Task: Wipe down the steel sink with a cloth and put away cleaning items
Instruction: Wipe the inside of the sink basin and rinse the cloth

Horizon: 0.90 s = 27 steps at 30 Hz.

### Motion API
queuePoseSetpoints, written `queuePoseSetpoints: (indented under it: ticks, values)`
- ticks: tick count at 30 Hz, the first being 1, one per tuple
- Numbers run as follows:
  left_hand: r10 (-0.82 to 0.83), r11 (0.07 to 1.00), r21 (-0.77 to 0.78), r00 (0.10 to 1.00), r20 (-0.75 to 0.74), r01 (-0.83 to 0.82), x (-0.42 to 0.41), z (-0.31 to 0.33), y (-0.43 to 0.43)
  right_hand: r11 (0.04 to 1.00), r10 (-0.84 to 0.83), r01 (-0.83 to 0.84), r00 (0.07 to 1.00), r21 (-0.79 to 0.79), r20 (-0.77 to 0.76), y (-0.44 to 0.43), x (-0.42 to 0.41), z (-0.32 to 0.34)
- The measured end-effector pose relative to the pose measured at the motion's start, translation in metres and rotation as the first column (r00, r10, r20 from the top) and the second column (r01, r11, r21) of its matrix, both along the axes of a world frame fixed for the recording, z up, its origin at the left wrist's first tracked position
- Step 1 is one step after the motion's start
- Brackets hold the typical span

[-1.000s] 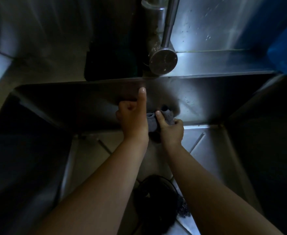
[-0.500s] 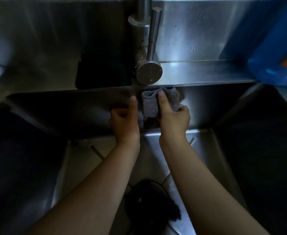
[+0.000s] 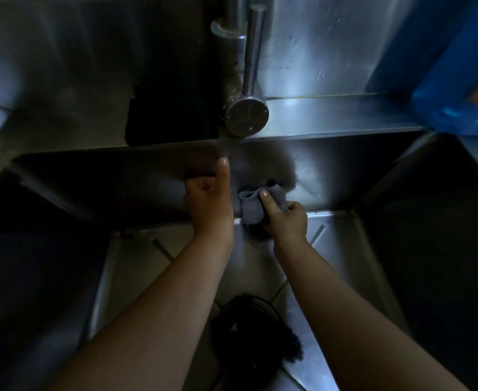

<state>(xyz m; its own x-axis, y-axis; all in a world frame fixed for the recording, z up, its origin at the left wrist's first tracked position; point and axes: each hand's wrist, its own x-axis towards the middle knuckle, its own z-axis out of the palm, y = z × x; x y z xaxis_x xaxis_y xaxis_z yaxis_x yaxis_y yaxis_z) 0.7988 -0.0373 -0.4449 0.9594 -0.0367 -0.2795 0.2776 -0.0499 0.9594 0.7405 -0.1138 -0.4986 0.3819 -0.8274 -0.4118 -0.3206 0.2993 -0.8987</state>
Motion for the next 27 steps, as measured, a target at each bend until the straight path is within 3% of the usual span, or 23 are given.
queuePoseSetpoints:
  ticks: [5, 13, 21, 27]
  values:
    - [0.005, 1.0, 0.001, 0.999, -0.036, -0.005, -0.005, 0.009, -0.004, 0.999, -0.039, 0.033, 0.985, 0.04, 0.169, -0.003, -0.011, 0.036]
    - [-0.076, 0.995, 0.076, 0.994, 0.084, 0.07, -0.023, 0.02, -0.025, 0.99, -0.142, 0.127, 0.932, 0.066, 0.334, -0.015, -0.02, 0.087]
    - [-0.038, 0.989, 0.149, 0.99, 0.137, 0.018, -0.026, 0.02, -0.041, 0.976, -0.202, 0.215, 0.948, -0.026, 0.246, -0.019, -0.005, 0.084]
    - [-0.04, 0.989, 0.148, 0.989, 0.139, 0.019, -0.023, 0.013, -0.041, 0.983, -0.145, 0.159, 0.979, -0.094, 0.141, -0.025, -0.01, 0.052]
